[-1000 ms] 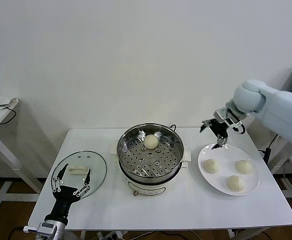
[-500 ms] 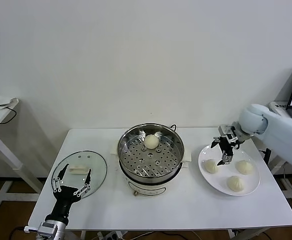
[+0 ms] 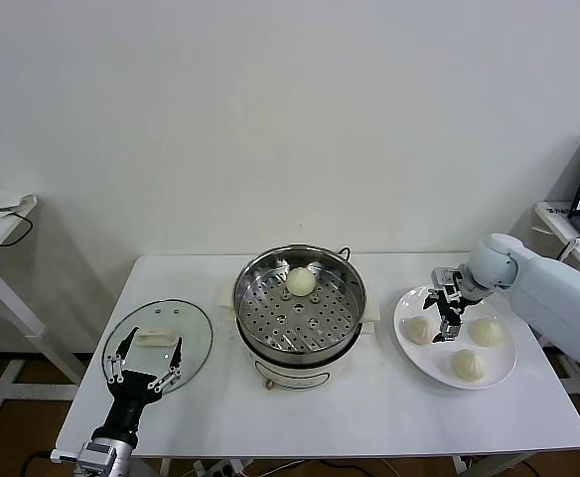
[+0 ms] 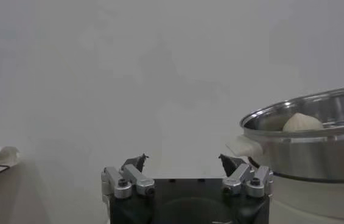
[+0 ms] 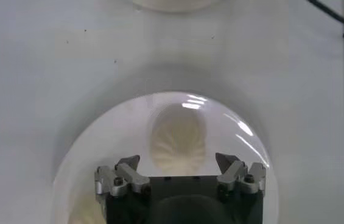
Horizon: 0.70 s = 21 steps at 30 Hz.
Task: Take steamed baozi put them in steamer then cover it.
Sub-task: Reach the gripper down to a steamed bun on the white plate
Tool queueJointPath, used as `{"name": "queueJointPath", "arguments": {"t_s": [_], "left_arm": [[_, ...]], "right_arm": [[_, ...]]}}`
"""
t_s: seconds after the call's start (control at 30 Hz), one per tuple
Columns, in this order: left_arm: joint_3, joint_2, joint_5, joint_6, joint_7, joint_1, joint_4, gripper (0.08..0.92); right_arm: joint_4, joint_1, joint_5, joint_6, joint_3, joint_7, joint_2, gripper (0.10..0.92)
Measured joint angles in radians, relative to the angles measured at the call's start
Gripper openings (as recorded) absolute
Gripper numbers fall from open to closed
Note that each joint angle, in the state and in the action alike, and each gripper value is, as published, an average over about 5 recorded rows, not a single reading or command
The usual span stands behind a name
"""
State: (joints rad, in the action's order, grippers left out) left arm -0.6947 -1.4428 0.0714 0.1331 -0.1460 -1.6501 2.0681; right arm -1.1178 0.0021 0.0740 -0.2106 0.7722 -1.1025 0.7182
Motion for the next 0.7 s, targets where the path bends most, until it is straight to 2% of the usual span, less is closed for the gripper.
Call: {"name": "queueJointPath", "arguments": {"t_s": [0.7], "left_arm": [[-0.005,-0.002,0.000,0.003,0.000,0.007,-0.013,0.823]], "right_arm": [[0.076,-0.055,0.040,0.011,-0.059,0.010,0.064,0.823]]}}
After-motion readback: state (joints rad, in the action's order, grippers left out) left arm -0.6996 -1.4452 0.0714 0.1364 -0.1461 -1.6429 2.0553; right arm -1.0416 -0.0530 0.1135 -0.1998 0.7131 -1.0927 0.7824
